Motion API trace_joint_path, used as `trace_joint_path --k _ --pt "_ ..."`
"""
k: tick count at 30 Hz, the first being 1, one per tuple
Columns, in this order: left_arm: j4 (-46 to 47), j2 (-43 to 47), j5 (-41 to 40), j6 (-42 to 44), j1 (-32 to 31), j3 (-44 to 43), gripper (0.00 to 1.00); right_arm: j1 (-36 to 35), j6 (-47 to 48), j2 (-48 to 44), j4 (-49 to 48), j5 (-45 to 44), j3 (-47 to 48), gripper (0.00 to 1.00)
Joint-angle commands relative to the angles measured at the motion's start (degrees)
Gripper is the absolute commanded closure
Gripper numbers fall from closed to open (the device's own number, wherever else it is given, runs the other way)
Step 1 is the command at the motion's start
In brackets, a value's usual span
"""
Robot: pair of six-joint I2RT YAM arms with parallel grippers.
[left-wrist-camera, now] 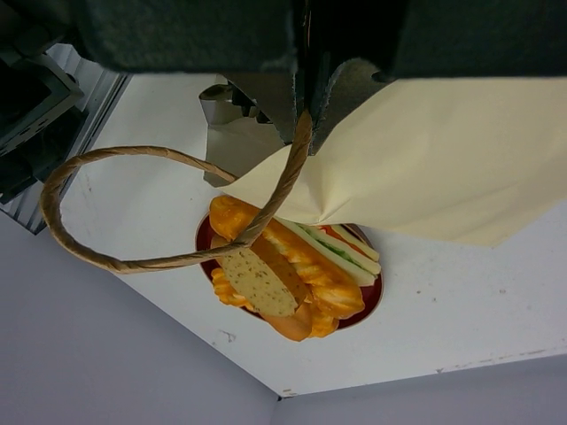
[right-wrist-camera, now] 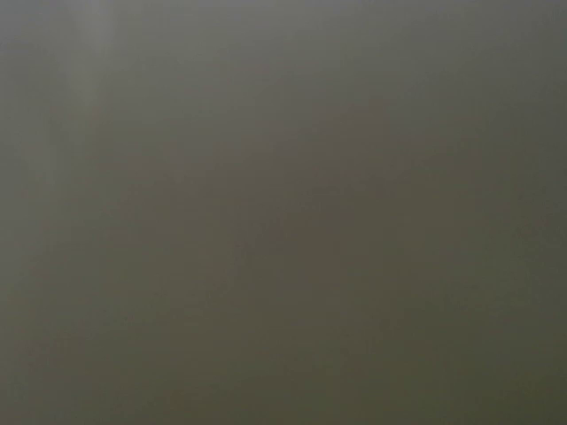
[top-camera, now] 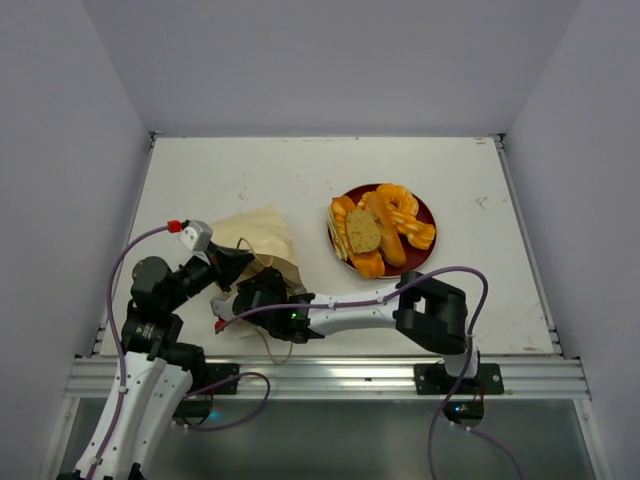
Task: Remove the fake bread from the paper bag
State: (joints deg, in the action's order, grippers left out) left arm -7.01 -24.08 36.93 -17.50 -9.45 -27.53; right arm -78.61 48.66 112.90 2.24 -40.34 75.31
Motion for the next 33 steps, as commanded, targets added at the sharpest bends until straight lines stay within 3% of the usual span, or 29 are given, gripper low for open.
trace_joint_path --k 1,7,15,19,33 --pt "0.50 0.26 2.01 -2.10 -0.21 -2.62 0.97 1.09 -1.38 1.27 0.22 -0.01 3.09 0.58" --pt "0.76 0.34 2.01 -2.37 -0.21 -2.35 0.97 1.70 -2.08 1.80 1.27 0.35 3.79 0.62" --pt "0.85 1.13 1.83 -2.46 -0.21 -2.00 0.97 2.06 -3.22 0.57 2.15 1.40 3.09 0.87" --pt "0.77 1.40 0.69 -1.75 -0.21 -1.13 0.97 2.06 -4.36 -2.50 3.38 2.98 1.60 0.94" --pt "2.17 0.08 -7.13 -0.43 -0.21 0.81 0.97 2.14 -8.24 -28.67 13.83 16.51 -13.34 1.00"
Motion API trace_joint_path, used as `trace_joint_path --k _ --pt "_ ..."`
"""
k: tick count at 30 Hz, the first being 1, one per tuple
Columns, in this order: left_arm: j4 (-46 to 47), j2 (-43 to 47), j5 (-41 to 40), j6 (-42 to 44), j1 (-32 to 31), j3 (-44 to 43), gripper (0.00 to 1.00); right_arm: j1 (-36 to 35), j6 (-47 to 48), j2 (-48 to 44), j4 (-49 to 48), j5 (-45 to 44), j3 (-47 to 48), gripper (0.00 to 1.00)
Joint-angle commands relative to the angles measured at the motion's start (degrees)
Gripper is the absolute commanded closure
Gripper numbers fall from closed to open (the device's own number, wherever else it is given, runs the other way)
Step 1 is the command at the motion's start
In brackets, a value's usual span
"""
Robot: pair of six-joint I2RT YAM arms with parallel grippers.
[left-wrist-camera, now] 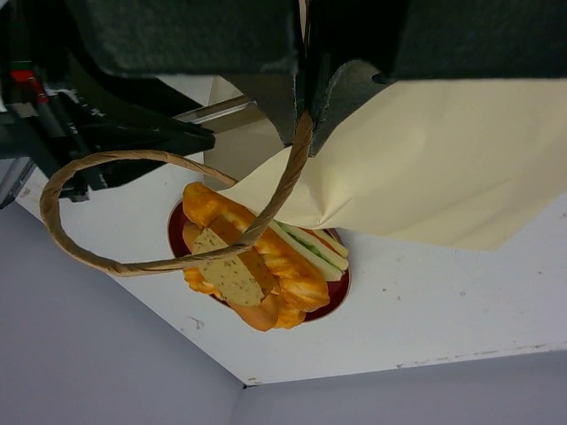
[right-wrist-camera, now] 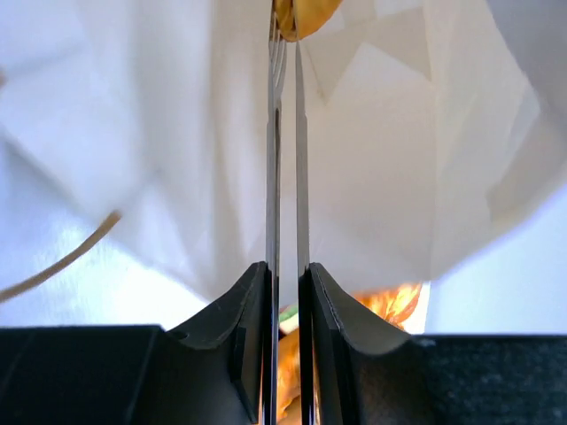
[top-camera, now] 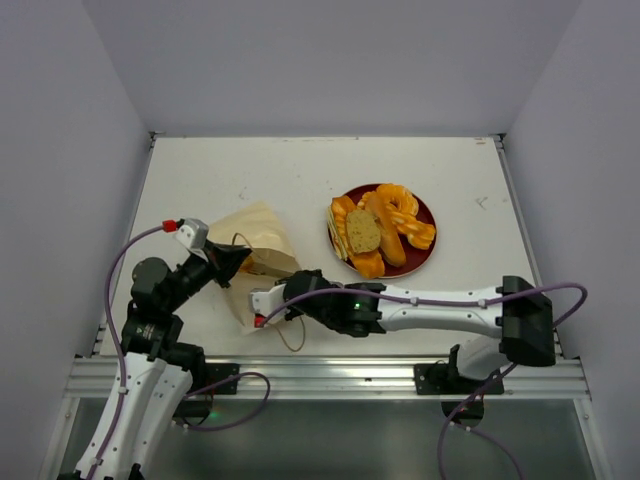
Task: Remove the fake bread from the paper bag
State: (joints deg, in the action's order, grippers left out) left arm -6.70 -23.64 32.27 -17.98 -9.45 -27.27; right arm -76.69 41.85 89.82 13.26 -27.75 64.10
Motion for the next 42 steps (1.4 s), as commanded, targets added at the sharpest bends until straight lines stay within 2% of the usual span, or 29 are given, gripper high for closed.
trace_joint_path --k 1,6,10,14,20,29,33,42 --pt "1.95 -0.36 -2.82 0.13 -0.21 0.46 0.97 0.22 -1.42 -7.19 3.44 5.50 -3.96 1.00" --pt "2.48 -1.32 -6.43 0.14 -0.21 -0.24 0.97 0.31 0.60 -18.17 9.75 11.48 -9.24 1.00" --pt "2.92 -3.16 -9.06 0.14 -0.21 -1.29 0.96 0.83 2.36 -31.24 16.70 16.13 -12.23 1.00" --pt "3.53 -6.06 -13.01 0.84 -0.21 -2.35 0.96 6.62 5.00 -40.67 24.79 27.28 -13.20 1.00" --pt "3.89 -10.80 -16.79 1.71 -0.21 -4.72 0.96 15.40 4.48 -49.46 28.84 29.77 -14.35 1.00" --pt "1.16 -12.66 -19.35 4.88 -0.21 -7.19 0.96 30.61 2.46 -57.64 28.76 20.54 -14.88 1.00" --pt "0.46 -11.70 -19.26 5.58 -0.21 -7.27 0.95 33.70 0.52 -57.22 28.67 17.65 -14.18 1.00" --pt "-3.14 -7.57 -19.18 9.45 -0.21 -6.40 0.95 41.26 -1.76 -53.43 28.67 4.64 -13.73 1.00"
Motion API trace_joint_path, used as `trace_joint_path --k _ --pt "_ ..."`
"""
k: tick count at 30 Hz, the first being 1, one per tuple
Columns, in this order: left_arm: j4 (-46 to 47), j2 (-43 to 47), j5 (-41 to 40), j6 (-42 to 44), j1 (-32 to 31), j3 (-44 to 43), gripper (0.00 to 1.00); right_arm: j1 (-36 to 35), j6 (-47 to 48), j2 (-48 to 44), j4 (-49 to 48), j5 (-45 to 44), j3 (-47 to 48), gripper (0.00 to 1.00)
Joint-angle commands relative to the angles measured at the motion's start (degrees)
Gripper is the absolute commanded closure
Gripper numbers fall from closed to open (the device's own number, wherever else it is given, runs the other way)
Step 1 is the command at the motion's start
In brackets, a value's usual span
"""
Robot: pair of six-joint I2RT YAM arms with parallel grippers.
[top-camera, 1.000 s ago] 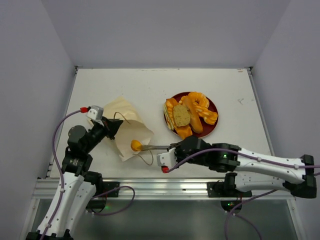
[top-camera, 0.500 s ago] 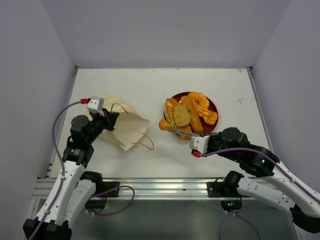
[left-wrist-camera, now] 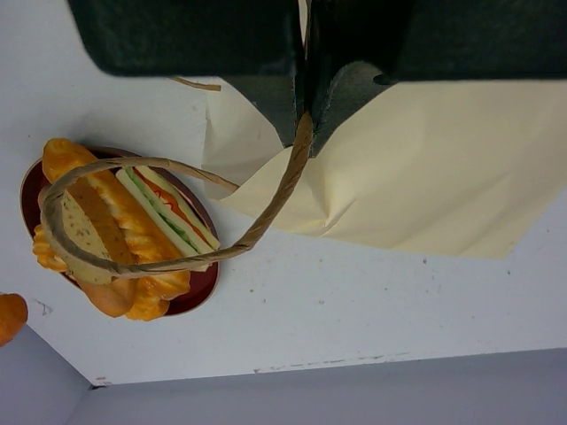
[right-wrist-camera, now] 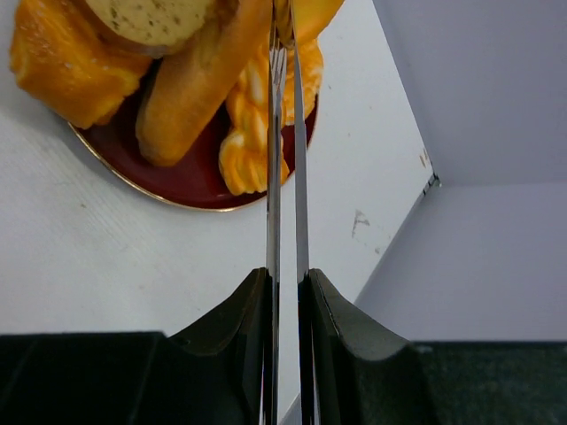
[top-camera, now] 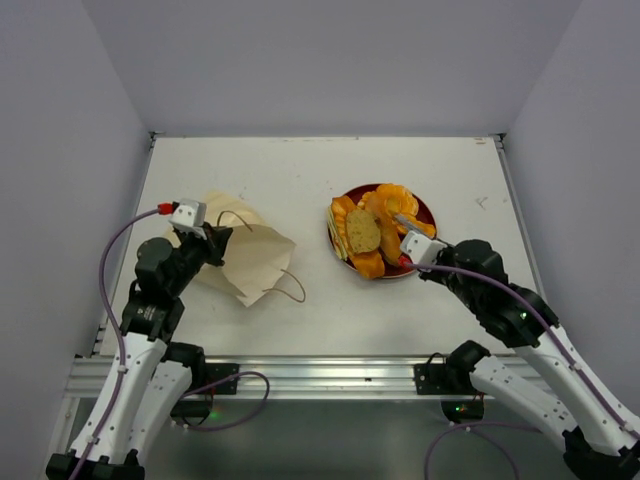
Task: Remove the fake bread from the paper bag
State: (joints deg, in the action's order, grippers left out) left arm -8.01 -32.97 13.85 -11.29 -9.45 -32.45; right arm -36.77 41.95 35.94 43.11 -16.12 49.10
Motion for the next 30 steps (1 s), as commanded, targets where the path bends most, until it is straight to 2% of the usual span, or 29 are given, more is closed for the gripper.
trace_joint_path --k 1,7,16,23,30 --pt "-1.83 2.29 -0.75 2.94 -0.21 -0.87 0.95 2.49 -2.22 0.36 -1.01 -7.52 1.35 1.00" --pt "-2.62 6.16 -0.58 4.61 -0.30 1.07 0.94 6.80 -2.93 1.76 3.80 -11.04 2.84 1.00" --pt "-3.59 10.38 0.21 6.10 -1.18 3.35 0.93 7.33 -3.46 4.13 15.50 -4.20 2.31 1.00" --pt "-4.29 11.88 0.83 6.28 -1.88 3.09 0.92 7.33 -3.46 6.68 18.50 -0.76 1.96 1.00" --pt "-4.20 12.49 1.80 5.93 -2.06 3.09 0.92 7.33 -2.58 9.05 17.54 -2.07 -0.67 0.99"
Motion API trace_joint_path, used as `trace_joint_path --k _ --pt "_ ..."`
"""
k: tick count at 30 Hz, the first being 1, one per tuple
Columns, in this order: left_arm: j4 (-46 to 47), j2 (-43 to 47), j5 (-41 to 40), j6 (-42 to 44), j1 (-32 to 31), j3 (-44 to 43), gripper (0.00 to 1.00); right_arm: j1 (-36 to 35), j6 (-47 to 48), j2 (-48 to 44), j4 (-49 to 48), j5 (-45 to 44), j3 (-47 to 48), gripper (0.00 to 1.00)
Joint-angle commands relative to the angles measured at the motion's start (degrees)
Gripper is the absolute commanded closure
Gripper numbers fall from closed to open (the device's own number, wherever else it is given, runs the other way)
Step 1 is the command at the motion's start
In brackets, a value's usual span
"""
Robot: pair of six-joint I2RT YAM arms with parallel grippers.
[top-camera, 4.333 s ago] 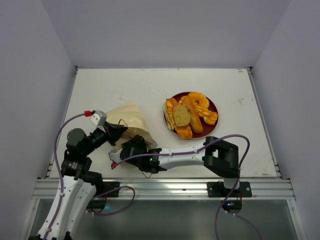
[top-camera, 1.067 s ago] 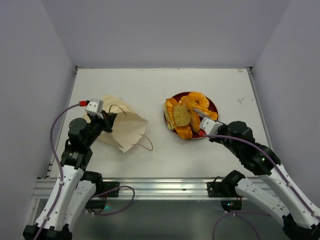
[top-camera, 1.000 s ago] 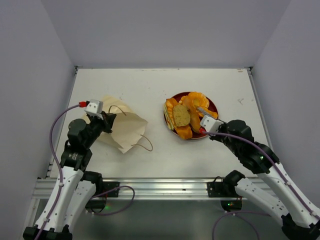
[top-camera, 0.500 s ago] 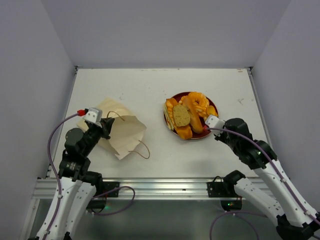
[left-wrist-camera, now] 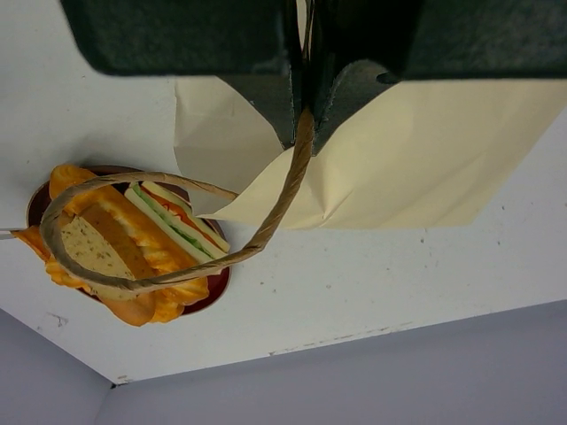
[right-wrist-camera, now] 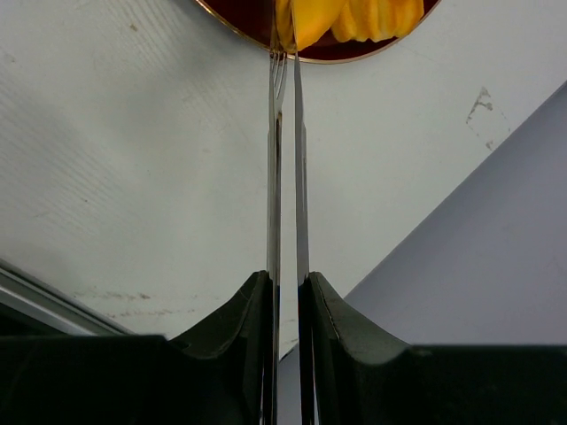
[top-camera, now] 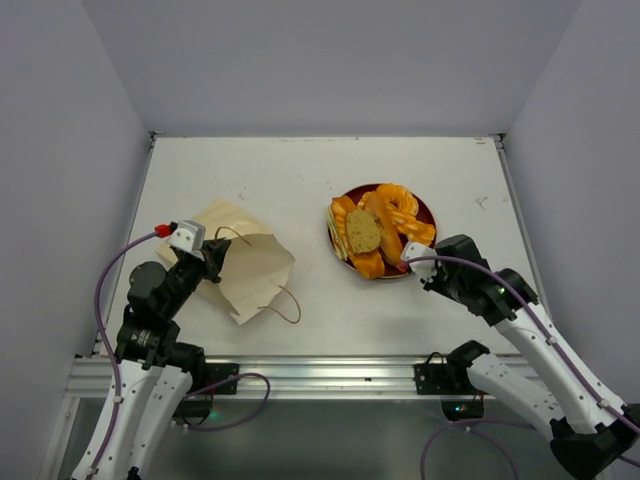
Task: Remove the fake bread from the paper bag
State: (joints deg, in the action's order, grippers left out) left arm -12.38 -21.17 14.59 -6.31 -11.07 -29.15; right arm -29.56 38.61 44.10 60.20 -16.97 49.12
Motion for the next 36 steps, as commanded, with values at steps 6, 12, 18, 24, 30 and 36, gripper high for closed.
trace_joint_path --k 6,12,18,24,30,36 --pt "-0.10 1.04 0.97 0.86 -0.53 -0.21 0.92 0.12 0.24 2.57 -2.37 -4.64 -1.49 0.96" --pt "-0.10 1.04 1.06 1.03 -0.71 -0.21 0.92 0.12 -0.64 3.19 -2.90 -5.26 -2.28 0.79" --pt "-0.10 1.13 1.14 1.12 -0.88 -0.21 0.92 0.12 -0.91 2.75 -2.81 -5.18 -1.93 0.60" --pt "-0.19 1.31 1.14 1.03 -0.97 -0.30 0.91 0.12 -1.17 2.92 -2.90 -4.39 -1.31 0.51" --pt "-0.36 1.31 1.14 1.12 -0.97 -0.56 0.91 0.12 -1.43 2.05 -2.81 -3.95 -0.26 0.51" --pt "-0.63 1.04 1.14 1.30 -1.06 -1.26 0.92 0.29 -2.66 0.38 -1.06 -0.61 4.48 0.53"
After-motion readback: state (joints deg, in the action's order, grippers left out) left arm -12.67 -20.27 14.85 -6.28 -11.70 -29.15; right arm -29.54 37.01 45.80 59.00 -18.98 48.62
